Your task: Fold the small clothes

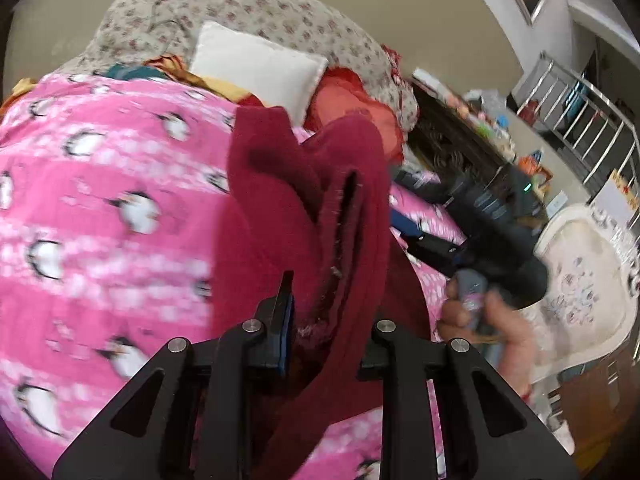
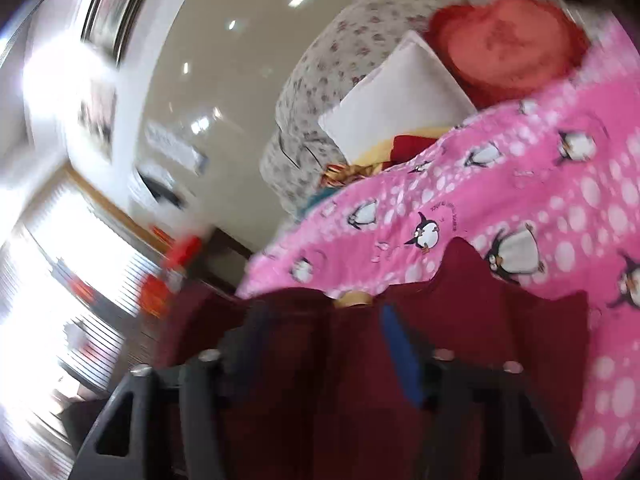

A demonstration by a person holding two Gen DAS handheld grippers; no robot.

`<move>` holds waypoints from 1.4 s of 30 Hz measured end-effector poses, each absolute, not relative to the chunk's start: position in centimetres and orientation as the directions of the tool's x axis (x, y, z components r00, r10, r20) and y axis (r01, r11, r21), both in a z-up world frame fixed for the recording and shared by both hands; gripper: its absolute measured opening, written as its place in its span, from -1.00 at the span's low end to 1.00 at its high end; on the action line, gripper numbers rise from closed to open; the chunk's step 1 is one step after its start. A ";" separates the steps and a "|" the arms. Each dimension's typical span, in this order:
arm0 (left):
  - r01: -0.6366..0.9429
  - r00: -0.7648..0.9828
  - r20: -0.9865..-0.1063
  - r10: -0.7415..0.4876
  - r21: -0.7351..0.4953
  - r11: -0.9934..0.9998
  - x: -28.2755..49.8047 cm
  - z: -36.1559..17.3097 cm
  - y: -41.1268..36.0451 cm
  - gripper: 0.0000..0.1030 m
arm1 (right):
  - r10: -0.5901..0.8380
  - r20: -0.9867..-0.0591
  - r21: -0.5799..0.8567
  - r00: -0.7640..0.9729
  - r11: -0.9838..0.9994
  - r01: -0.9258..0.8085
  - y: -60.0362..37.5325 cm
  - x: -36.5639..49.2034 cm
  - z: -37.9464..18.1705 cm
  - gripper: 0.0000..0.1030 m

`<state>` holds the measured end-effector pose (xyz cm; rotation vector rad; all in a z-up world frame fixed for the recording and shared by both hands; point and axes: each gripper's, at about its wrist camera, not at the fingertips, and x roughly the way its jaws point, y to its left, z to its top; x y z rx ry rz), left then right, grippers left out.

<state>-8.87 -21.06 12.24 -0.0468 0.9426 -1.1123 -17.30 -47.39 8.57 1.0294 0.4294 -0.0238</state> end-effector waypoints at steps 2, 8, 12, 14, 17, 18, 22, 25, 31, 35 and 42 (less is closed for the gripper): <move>0.741 0.085 -0.651 -0.754 -0.464 0.485 -10.3 10.5 -23.8 -0.60 | 0.248 -0.341 0.869 0.907 0.451 0.203 -48.2 -18.1 7.6 0.23; 0.818 0.145 -0.687 -0.712 -0.322 0.477 -14.8 9.3 -26.6 -0.04 | 0.256 -0.310 0.879 0.916 0.444 0.174 -47.7 -20.1 6.9 0.33; 0.853 0.005 -0.640 -0.768 -0.398 0.338 -16.1 12.2 -23.9 0.22 | 0.262 -0.331 0.852 0.906 0.496 0.168 -46.3 -19.9 7.5 0.47; 0.869 0.048 -0.632 -0.773 -0.356 0.345 -16.2 13.3 -21.9 0.29 | 0.268 -0.344 0.841 0.900 0.514 0.169 -45.9 -20.1 7.5 0.50; 0.883 0.156 -0.652 -0.742 -0.245 0.400 -16.0 12.7 -19.5 0.40 | 0.262 -0.399 0.794 0.879 0.578 0.189 -44.4 -20.1 7.3 0.61; 0.877 0.179 -0.663 -0.727 -0.226 0.423 -16.1 12.1 -19.0 0.40 | 0.249 -0.429 0.764 0.869 0.612 0.202 -44.0 -19.8 7.3 0.61; 0.830 0.122 -0.729 -0.674 -0.297 0.472 -15.0 7.0 -19.4 0.39 | 0.156 -0.537 0.622 0.829 0.736 0.265 -42.2 -18.2 6.8 0.35; 0.824 0.093 -0.713 -0.695 -0.337 0.456 -16.0 5.9 -20.2 0.39 | 0.053 -0.603 0.433 0.796 0.860 0.270 -40.5 -17.2 7.8 -0.51; 0.880 -0.001 -0.640 -0.768 -0.366 0.304 -18.5 8.6 -23.3 0.39 | -0.073 -0.545 0.287 0.835 0.920 0.268 -41.0 -18.2 12.3 -0.59; 0.847 -0.076 -0.640 -0.764 -0.446 0.289 -17.6 7.3 -25.7 0.39 | -0.222 -0.654 0.133 0.723 0.907 0.399 -43.2 -15.4 9.0 -0.60; 0.862 -0.002 -0.653 -0.757 -0.386 0.330 -16.7 8.5 -21.7 0.39 | -0.182 -0.638 0.268 0.748 0.859 0.437 -45.8 -18.9 9.8 -0.18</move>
